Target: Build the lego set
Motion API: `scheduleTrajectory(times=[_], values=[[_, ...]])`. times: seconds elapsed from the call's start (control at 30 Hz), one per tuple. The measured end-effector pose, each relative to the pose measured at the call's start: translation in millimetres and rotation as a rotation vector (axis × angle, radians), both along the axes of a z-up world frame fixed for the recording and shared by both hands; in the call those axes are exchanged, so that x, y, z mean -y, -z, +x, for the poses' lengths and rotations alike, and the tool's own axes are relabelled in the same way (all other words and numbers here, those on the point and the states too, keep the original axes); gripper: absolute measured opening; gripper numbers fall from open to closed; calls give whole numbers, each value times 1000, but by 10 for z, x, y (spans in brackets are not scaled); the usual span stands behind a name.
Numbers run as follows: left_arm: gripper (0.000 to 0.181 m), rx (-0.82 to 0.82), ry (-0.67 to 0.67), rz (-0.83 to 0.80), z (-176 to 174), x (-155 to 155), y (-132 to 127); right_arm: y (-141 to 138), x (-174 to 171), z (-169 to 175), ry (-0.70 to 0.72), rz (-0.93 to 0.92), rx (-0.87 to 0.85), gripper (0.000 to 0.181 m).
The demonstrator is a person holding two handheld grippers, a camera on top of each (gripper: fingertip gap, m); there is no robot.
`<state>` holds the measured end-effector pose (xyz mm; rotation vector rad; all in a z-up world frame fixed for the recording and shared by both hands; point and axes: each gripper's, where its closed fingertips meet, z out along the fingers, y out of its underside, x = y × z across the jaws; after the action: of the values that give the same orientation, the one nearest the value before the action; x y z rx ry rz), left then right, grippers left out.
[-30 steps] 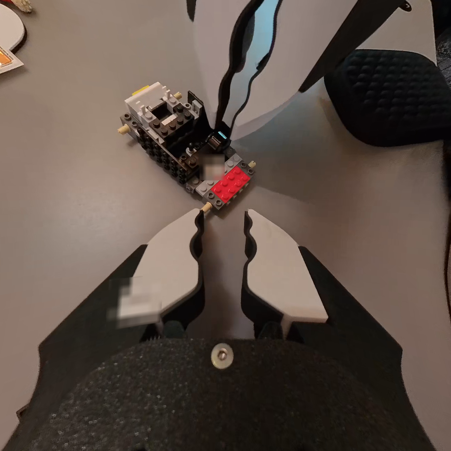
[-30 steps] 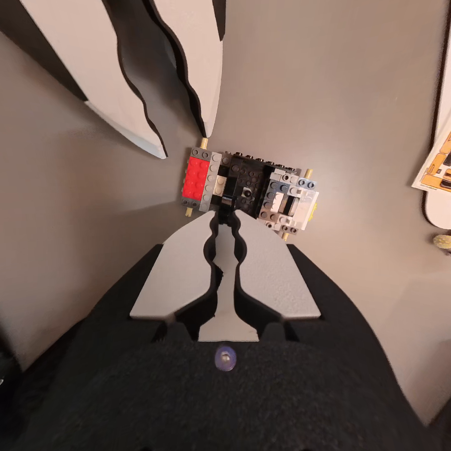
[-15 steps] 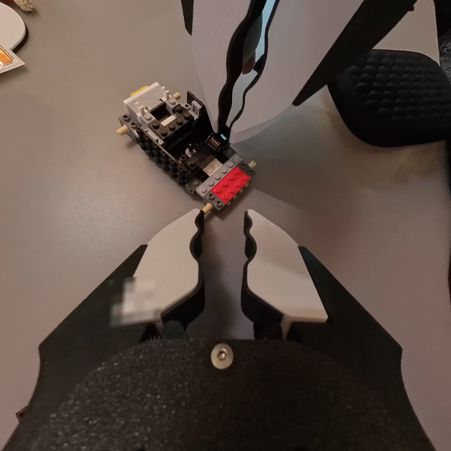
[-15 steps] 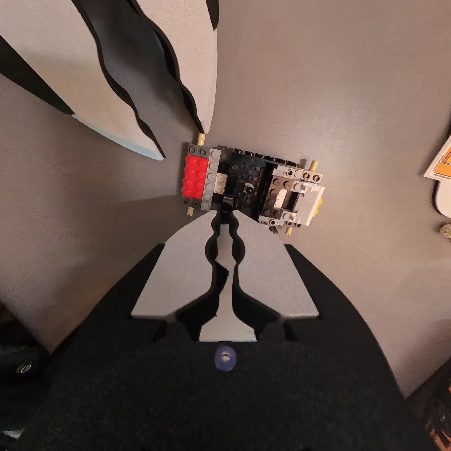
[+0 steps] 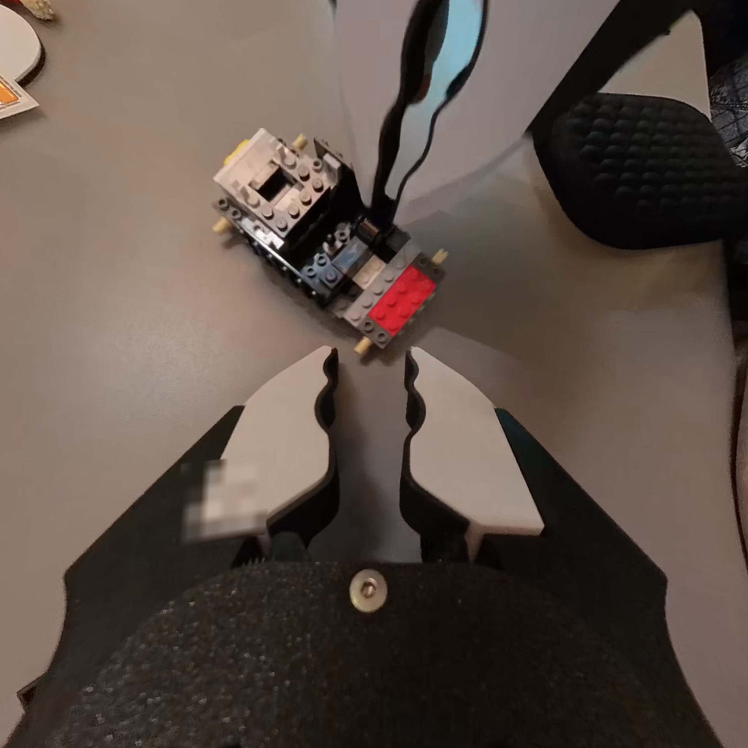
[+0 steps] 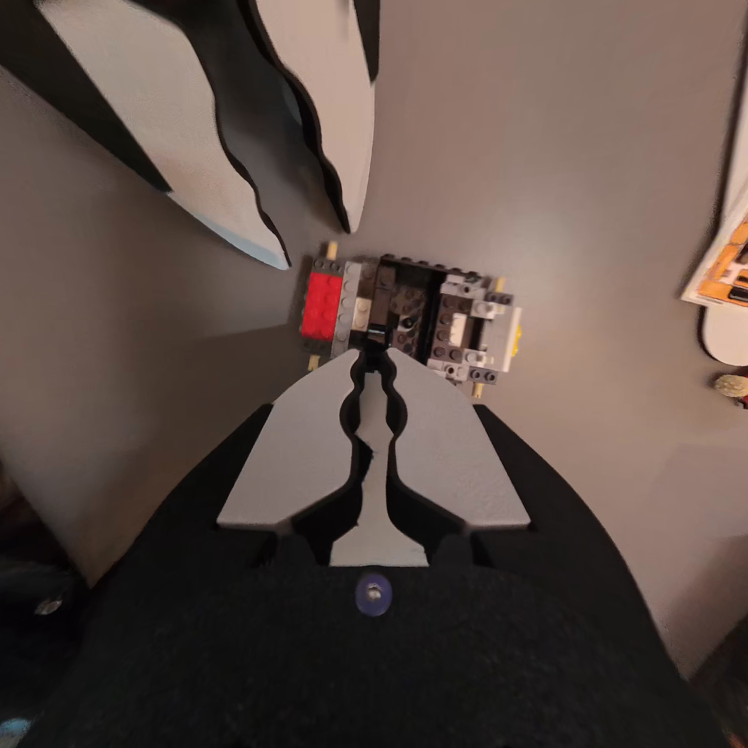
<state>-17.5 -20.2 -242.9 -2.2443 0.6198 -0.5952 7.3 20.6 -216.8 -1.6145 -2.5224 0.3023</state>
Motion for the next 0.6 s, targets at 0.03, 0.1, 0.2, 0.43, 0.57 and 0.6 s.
scheduleTrajectory(times=[0.03, 0.1, 0.2, 0.43, 0.57, 0.6], values=[[31, 2, 0, 1, 1, 0, -2, -104, -8, -16, 16, -47, -39, 11], [32, -1, -1, 3, 2, -3, -4, -268, -138, -26, 36, -92, -114, 19], [32, -5, 1, 7, 18, -5, -5, -308, -350, -12, 52, -177, -204, 22], [42, -31, -1, 52, 75, -33, -51, -29, -530, 66, -173, -307, -320, 39], [52, -145, -65, 82, 81, -105, -30, 24, -527, 22, -272, -326, -319, 55], [54, -161, -76, 80, 108, -120, -18, 31, -518, -3, -288, -320, -322, 58]])
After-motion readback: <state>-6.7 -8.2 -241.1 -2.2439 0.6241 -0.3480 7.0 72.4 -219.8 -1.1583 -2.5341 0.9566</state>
